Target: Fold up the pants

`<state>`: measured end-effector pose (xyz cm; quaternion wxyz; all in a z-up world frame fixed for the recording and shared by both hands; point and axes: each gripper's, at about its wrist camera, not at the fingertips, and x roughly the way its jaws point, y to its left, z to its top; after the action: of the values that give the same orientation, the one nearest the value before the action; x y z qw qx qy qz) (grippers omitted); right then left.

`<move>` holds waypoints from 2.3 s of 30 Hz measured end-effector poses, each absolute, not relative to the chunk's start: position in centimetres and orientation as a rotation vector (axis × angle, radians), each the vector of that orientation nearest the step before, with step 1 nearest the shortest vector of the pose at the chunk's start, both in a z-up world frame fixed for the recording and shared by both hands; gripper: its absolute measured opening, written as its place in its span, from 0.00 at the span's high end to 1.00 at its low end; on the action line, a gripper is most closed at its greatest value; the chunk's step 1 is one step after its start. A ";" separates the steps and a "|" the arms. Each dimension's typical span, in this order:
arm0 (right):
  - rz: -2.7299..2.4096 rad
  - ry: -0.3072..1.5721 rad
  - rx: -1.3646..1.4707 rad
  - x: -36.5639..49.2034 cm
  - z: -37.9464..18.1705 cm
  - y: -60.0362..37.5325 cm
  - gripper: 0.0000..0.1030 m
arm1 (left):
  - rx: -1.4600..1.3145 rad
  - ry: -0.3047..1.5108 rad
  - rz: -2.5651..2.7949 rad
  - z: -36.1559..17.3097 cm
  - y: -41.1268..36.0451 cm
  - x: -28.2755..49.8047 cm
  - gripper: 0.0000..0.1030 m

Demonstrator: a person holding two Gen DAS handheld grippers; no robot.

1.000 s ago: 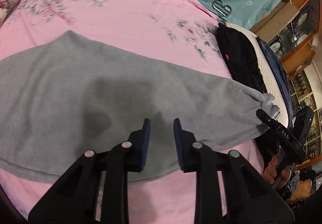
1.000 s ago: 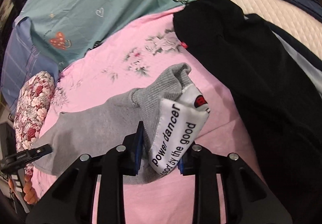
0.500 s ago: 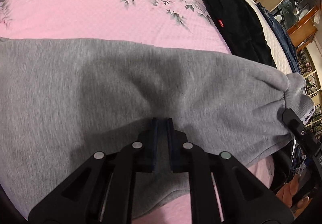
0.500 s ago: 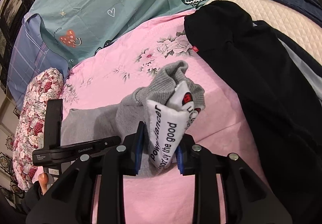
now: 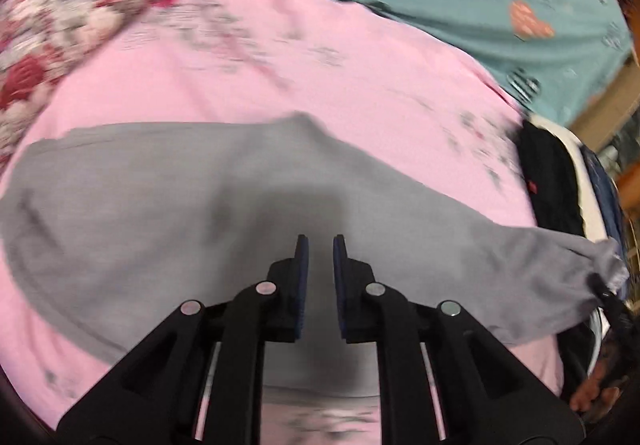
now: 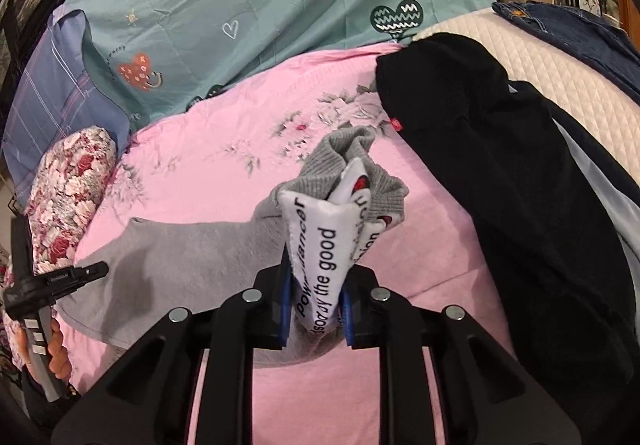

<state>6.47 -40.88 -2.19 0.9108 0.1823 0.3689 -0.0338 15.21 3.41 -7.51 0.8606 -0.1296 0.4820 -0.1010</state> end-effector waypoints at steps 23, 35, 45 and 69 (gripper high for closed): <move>0.243 0.967 -0.023 19.0 -4.1 -13.4 0.85 | -0.518 1.010 -0.295 -13.9 14.7 15.9 0.76; 0.359 1.099 -0.073 18.5 -7.2 -9.5 0.53 | -0.436 0.999 -0.269 -13.6 13.7 15.8 0.76; 0.262 1.061 0.121 21.3 -5.2 -14.6 0.66 | -0.449 1.001 -0.275 -13.6 13.9 15.8 0.76; 0.430 0.920 0.244 8.7 -1.6 -22.2 0.23 | -0.601 0.854 -0.260 -8.8 18.5 9.6 0.18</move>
<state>8.75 -22.23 -1.59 0.8667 0.1168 0.4394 0.2052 9.56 18.48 -8.82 0.8588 -0.2860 0.4067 -0.1240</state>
